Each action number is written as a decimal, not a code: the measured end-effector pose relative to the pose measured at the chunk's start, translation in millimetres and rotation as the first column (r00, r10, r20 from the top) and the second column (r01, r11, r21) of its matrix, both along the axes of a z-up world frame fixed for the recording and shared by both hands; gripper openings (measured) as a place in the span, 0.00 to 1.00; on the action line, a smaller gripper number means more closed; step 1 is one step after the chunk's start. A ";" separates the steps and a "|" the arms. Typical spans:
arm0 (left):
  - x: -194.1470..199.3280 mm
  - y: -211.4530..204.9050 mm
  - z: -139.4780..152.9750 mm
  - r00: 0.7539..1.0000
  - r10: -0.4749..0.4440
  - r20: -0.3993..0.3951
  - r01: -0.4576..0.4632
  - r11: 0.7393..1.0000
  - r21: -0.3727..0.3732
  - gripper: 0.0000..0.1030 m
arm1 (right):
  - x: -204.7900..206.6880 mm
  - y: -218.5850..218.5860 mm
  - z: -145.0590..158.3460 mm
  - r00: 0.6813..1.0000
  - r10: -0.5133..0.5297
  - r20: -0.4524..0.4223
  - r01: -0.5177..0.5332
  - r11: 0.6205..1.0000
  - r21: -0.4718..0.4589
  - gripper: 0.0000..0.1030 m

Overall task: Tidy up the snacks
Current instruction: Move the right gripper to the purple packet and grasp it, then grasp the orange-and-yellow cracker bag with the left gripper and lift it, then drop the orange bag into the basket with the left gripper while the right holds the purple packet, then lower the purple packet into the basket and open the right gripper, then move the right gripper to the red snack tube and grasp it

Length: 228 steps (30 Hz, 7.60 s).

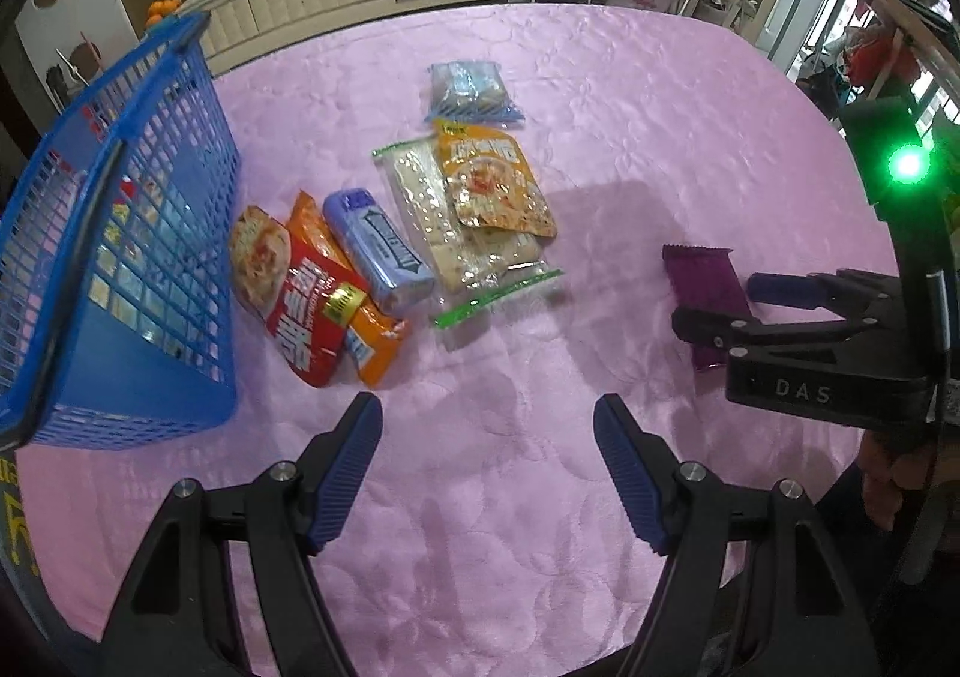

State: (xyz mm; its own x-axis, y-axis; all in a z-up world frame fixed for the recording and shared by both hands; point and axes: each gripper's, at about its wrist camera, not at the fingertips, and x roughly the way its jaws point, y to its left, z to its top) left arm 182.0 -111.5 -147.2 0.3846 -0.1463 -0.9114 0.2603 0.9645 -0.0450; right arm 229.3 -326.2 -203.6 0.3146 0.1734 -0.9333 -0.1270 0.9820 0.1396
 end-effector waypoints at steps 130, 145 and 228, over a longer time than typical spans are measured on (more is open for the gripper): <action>23.2 197.9 128.8 0.941 0.227 0.250 -0.230 0.973 -0.018 0.18 | -3.0 196.5 153.0 0.866 0.350 0.357 -0.361 0.932 -0.037 0.55; 15.6 214.8 120.5 0.937 0.252 0.243 -0.263 0.965 0.013 0.45 | -3.0 210.4 151.2 0.863 0.376 0.337 -0.377 0.924 -0.065 0.55; -56.8 140.9 77.9 0.866 0.462 0.193 -0.446 0.887 -0.121 0.58 | -13.3 149.3 91.3 0.840 0.476 0.262 -0.465 0.879 -0.107 0.71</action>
